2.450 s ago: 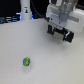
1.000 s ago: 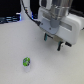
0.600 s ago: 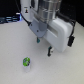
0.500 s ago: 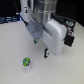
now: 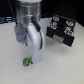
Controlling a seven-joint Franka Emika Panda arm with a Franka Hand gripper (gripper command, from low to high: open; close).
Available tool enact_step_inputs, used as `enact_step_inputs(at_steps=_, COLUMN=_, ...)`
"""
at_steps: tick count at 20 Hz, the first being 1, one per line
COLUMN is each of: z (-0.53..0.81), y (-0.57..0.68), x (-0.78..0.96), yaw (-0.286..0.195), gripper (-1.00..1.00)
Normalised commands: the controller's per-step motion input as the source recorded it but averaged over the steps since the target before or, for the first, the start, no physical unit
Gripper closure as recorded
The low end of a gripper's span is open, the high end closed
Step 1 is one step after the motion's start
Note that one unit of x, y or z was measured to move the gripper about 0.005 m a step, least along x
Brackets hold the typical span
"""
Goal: Open the kcup holder, insert the kcup into the holder, and close the kcup holder
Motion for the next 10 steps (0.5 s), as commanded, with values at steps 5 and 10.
enact_step_inputs(at_steps=5, z=-0.14, y=-0.23, x=0.53, yaw=-0.204, gripper=-1.0)
enact_step_inputs(at_steps=10, z=-0.21, y=0.0, x=0.19, yaw=-0.143, gripper=-1.0)
